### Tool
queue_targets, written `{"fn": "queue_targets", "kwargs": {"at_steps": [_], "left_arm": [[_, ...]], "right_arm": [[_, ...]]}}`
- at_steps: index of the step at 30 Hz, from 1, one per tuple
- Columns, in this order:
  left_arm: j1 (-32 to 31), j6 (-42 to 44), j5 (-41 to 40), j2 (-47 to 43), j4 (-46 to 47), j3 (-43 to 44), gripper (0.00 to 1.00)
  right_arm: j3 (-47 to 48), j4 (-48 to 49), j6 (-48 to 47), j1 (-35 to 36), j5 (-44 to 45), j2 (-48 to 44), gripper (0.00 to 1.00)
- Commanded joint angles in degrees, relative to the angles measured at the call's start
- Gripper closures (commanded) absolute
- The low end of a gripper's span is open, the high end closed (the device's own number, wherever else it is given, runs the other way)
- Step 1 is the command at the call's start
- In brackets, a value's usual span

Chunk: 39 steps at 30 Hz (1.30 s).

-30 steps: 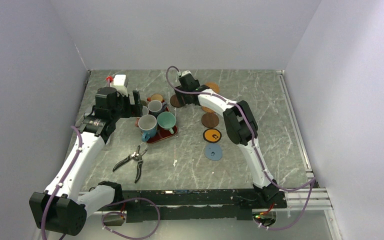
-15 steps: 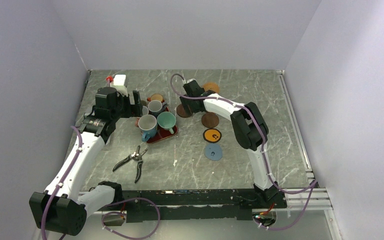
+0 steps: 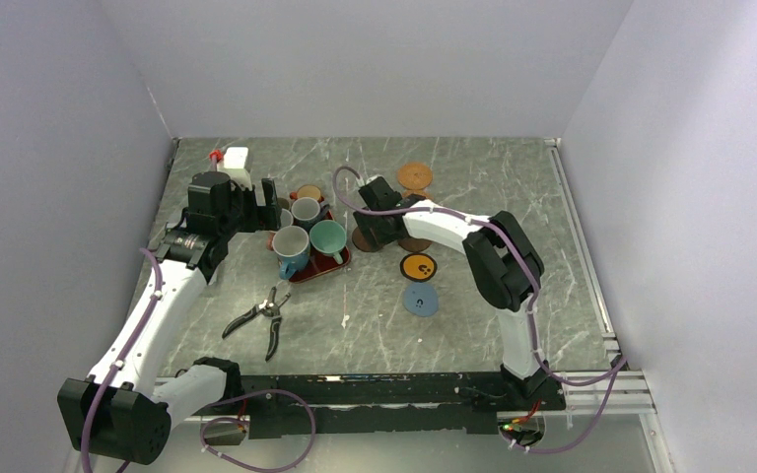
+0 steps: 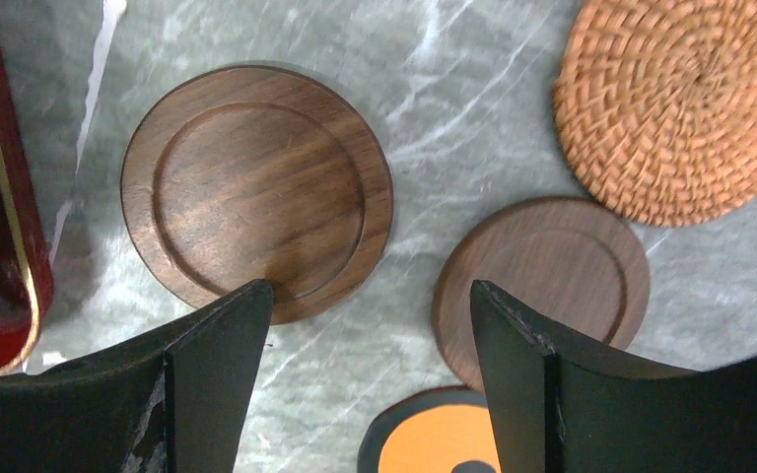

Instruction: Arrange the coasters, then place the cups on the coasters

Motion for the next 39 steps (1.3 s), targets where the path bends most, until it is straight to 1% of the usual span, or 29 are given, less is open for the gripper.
{"fn": "queue_targets", "kwargs": {"at_steps": [1,12,18,33,39], "left_arm": [[-0.2,-0.1,0.7,-0.6,1.2,1.2,0.06],[-0.2,-0.2,0.8,-0.6,1.3,1.1,0.06],[-0.2,-0.2,0.8,-0.8,1.2,1.1,0.06],[-0.2,-0.5,0.7,-1.7,1.2,1.0,0.06],[-0.2,-0.3,0.8,-2.1,1.5,0.9,0.06]], "right_arm": [[-4.8,-3.0,1.3,1.0,-2.2,-3.7,0.22],[-14.1,-2.8,4.6,4.0,-8.6,-11.5,0.23],[-18.5,-3.7,7.3,6.6,-9.6,-14.2,0.23],[-30.1,-7.4,17.7,15.6,-10.1,-27.1,0.24],[-32.0,-9.3,20.7,19.4,-9.4,-31.6,0.24]]}}
